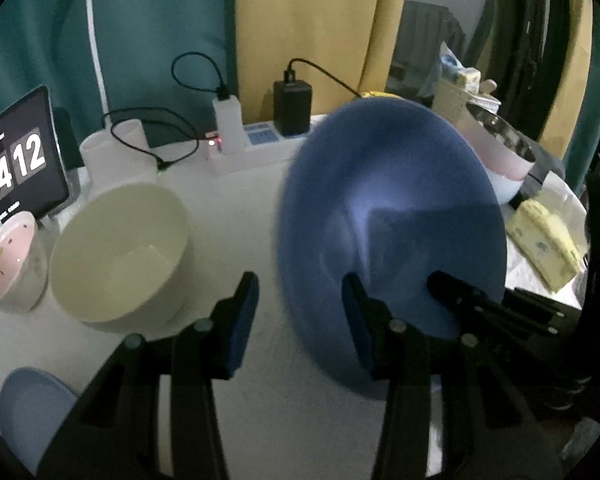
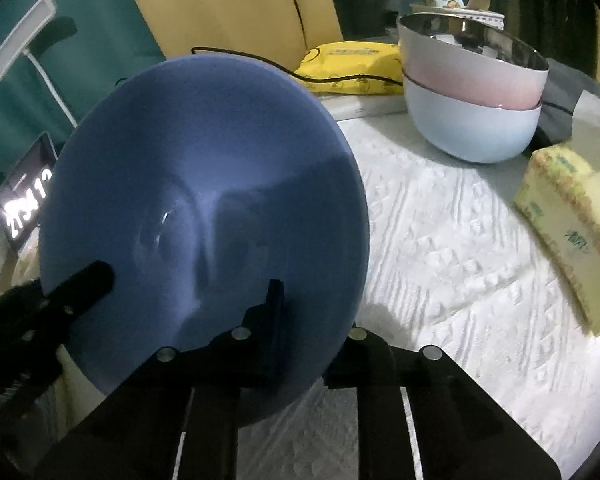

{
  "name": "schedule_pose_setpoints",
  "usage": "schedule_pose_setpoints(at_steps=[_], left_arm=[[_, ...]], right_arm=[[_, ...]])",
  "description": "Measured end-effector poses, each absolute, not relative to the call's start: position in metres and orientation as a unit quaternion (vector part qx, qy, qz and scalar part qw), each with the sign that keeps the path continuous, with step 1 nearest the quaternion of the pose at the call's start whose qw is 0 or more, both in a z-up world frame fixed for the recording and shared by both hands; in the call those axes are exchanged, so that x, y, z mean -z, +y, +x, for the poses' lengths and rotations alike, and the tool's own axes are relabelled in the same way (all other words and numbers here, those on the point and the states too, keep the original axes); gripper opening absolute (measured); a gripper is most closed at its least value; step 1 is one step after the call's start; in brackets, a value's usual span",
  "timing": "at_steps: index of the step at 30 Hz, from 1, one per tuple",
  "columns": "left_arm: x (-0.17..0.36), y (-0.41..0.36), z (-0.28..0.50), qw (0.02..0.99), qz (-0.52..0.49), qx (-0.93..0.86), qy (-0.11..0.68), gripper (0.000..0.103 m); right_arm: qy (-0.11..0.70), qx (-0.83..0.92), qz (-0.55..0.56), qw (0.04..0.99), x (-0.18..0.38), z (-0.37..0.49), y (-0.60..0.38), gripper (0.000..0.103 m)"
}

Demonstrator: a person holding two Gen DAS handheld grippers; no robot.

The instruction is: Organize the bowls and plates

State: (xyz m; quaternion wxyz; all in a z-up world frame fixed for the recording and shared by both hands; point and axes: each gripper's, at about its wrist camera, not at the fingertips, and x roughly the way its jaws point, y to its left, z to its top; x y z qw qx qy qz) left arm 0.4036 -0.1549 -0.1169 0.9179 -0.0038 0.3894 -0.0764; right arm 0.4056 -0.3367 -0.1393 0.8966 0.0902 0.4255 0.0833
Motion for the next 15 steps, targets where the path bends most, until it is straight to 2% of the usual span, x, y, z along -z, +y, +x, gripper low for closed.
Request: schedule_pose_setpoints(at_steps=[7,15], left_arm=[[0.117,-0.161,0.39,0.917,0.011,0.065,0.393,0.031],[0.112,-0.171,0.36,0.918,0.03,0.059,0.392,0.03]], right_arm=[[0.413,-0.093,0.102,0.9,0.131,0.393,-0.34,0.012],[0.408,-0.102,0.112,0.9,0.124,0.371,-0.348,0.012]])
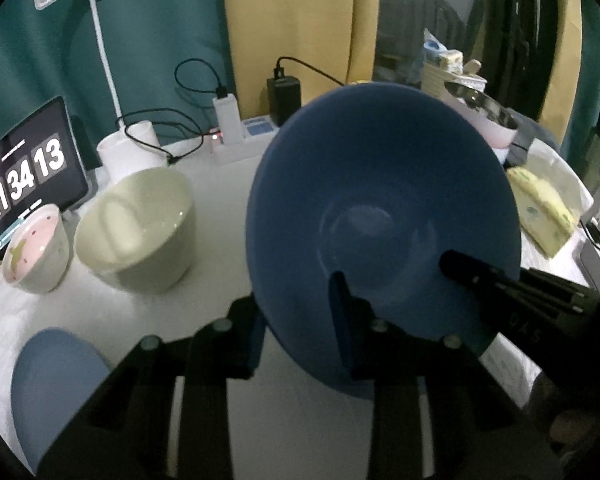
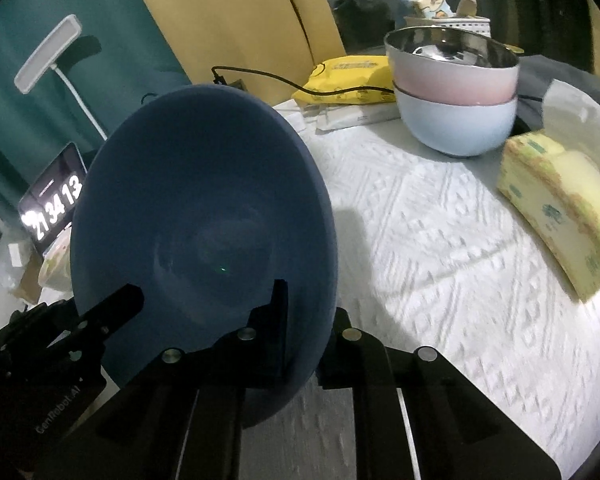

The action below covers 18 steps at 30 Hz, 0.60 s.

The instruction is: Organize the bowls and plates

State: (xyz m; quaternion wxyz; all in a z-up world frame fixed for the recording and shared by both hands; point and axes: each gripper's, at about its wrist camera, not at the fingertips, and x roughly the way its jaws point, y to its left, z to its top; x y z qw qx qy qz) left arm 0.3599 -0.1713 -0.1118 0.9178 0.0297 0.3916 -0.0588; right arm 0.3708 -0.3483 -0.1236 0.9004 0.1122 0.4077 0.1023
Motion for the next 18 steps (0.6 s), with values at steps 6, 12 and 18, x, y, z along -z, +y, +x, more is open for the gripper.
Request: schedule_pose_setpoints(at_steps=[6,12,18], left_arm=[[0.106,-0.178,0.336,0.917,0.031,0.062,0.393,0.03],[0.103,-0.179,0.316,0.915,0.03,0.065,0.396,0.03],[0.102,-0.175,0.298,0.915,0.022,0.065,0.398,0.03]], right_arm=[[0.411,-0.11,0.12,0.897,0.122,0.348,-0.359,0.013],[0.416,-0.118,0.119,0.894,0.12,0.328,-0.362,0.014],[0.419,-0.124,0.115,0.892,0.117,0.31,-0.359,0.015]])
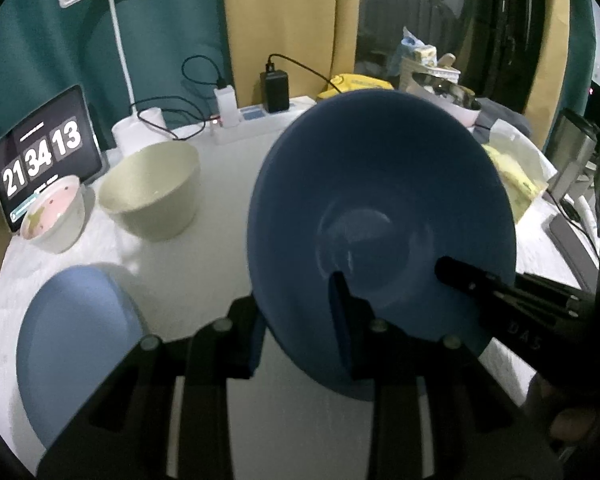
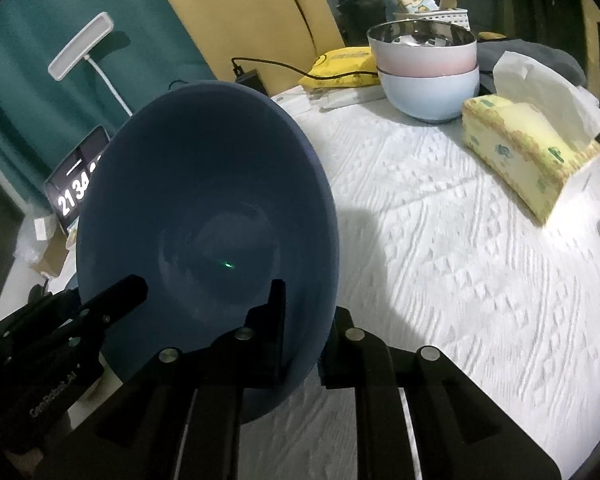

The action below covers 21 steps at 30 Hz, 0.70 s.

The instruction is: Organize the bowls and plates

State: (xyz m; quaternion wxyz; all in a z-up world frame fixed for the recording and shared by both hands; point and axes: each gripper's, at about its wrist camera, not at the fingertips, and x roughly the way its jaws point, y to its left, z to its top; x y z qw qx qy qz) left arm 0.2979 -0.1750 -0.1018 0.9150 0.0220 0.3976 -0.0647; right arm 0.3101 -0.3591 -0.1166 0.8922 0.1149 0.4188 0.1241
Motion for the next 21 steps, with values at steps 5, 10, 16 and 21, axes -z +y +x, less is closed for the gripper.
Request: schedule_pose_setpoints(at_steps=[5,10,16,21], left_arm=[[0.103,-0.167,0.286,0.913,0.014,0.068,0.402,0.03],[0.107,-0.158,0.277,0.909,0.01,0.073,0.411,0.03],[0.113,-0.143,0.269,0.903,0.003,0.083,0.421,0.03],[0.113,-0.132,0.266,0.902,0.0,0.099,0.419,0.03]], right_arm=[[0.428,-0.128,0.113,0.888,0.116,0.297,-0.354,0.015],[0.445,-0.134,0.108,0.879,0.12,0.289,-0.343,0.023],[0.455,-0.13,0.106,0.874,0.122,0.282,-0.331,0.025],[0.459,-0.119,0.098,0.875,0.121,0.282,-0.321,0.026]])
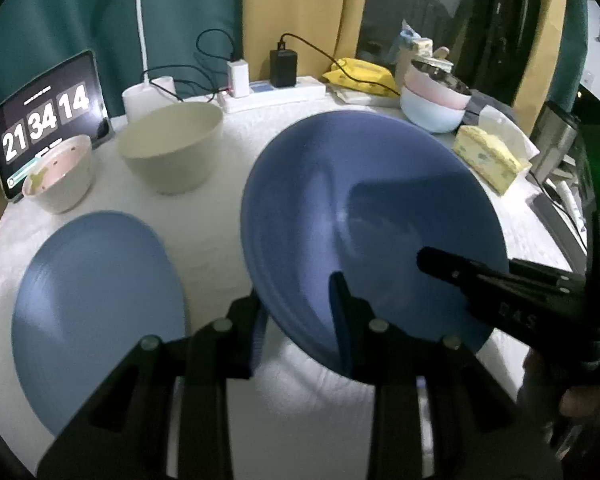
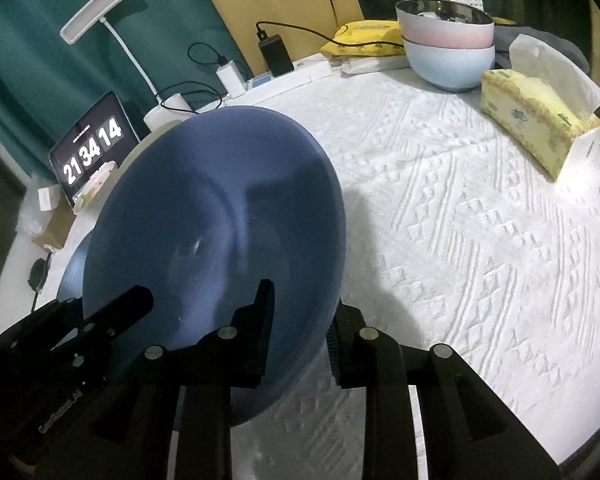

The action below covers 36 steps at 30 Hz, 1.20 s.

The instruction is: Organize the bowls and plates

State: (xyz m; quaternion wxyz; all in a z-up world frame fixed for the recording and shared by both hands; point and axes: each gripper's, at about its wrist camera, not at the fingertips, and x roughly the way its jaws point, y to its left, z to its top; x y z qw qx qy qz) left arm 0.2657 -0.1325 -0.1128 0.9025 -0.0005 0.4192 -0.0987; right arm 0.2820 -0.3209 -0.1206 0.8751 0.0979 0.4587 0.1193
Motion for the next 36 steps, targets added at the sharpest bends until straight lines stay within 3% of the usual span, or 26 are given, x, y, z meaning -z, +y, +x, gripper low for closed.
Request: schedule_pose_setpoints(at_steps=[7,9,24,30,32,36], left_arm=[[0.107,-0.113,0.258,0.903,-0.015,0.121,0.412,0.032],[0.103,-0.106,0.255,0.905,-0.02,0.126,0.406,0.032],[0.082,-0.056,0.252,0.919,-0.055,0.116,0.373,0.032],[0.076,-0.035,0.26,0.924,-0.063,0.1,0.362,0.038],[0.074,-0.027,0.262,0.926,-0.065,0.097,0.358,0.047],[0.069,-0.009,0.271,0.93,-0.07,0.086,0.349,0.047]], right_arm=[[0.451,-0.092,0.094,0.883,0.114,0.281,-0.314,0.035],[0.445,-0.086,0.09,0.887,0.11,0.28,-0.314,0.047],[0.394,-0.025,0.049,0.917,0.071,0.281,-0.31,0.048],[0.384,-0.034,0.034,0.922,0.058,0.284,-0.289,0.048],[0.381,-0.039,0.029,0.923,0.054,0.288,-0.28,0.048],[0.378,-0.047,0.018,0.924,0.048,0.296,-0.264,0.048]])
